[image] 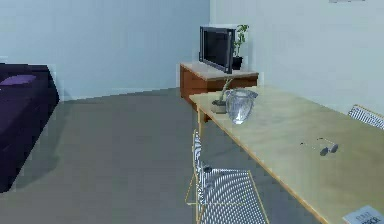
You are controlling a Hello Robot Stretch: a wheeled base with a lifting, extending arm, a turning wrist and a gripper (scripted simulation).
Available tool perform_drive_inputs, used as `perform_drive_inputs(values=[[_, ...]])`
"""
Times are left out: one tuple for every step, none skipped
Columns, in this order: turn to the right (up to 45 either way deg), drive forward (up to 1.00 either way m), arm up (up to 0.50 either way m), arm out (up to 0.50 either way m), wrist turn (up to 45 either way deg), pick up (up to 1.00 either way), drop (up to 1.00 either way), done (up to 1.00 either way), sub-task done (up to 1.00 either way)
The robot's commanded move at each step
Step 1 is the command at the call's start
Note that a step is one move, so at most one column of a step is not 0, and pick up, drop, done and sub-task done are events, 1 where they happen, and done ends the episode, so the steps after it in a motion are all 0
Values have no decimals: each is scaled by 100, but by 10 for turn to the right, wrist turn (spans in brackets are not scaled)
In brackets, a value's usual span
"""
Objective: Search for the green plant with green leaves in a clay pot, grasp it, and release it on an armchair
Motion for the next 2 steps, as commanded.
perform_drive_inputs(values=[[0, 55, 0, 0, 0, 0, 0, 0, 0], [-450, 0, 0, 0, 0, 0, 0, 0, 0]])
